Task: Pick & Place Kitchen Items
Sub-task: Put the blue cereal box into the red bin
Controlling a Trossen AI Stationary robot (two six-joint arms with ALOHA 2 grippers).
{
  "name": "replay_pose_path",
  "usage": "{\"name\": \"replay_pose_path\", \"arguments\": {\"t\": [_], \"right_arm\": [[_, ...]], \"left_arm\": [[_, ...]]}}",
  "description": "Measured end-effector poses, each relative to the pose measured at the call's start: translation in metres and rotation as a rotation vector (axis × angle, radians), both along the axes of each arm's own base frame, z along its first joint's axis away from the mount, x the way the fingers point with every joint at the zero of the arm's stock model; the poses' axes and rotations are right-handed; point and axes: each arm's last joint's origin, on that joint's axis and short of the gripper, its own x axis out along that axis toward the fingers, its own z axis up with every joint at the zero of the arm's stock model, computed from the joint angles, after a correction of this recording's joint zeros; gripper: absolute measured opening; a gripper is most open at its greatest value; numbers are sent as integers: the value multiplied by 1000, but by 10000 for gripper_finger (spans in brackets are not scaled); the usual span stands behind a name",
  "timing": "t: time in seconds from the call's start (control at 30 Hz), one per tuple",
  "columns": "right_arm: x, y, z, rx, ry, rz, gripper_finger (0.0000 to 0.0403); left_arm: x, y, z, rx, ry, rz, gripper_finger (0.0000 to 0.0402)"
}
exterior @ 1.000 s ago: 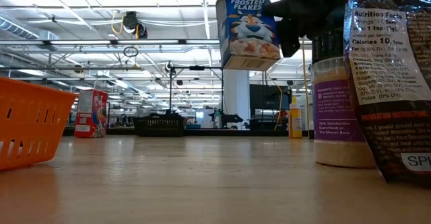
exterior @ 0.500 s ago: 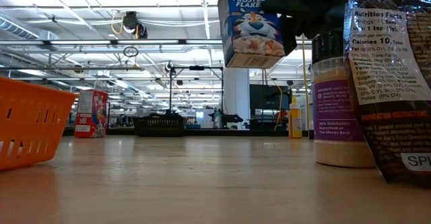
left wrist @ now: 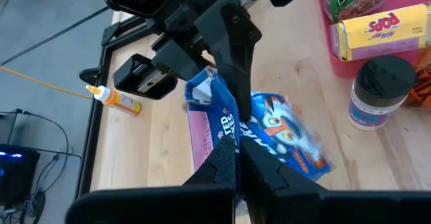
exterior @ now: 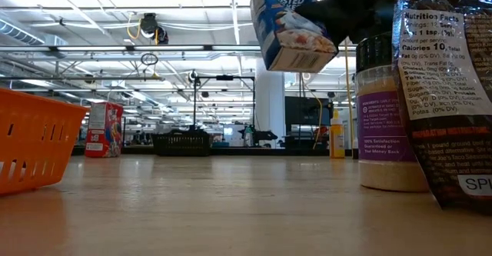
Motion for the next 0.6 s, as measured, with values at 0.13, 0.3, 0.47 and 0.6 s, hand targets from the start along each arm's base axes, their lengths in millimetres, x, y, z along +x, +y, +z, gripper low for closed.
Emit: {"name": "replay_pose_path", "arguments": {"t": [0.13, 0.3, 0.47, 0.6], "right_arm": [[0, 0, 0, 4, -3, -2, 9], [0, 0, 1, 7, -6, -4, 5], [-2, 3, 4, 10, -7, 40, 2], [-9, 8, 11, 6, -10, 59, 1]], "left_arm": [[0, 1, 0, 28, -3, 27, 4], [-3, 3, 2, 98, -2, 68, 25], [-8, 4, 8, 104, -11, 76, 60], [-16, 7, 19, 103, -30, 86, 86]]}}
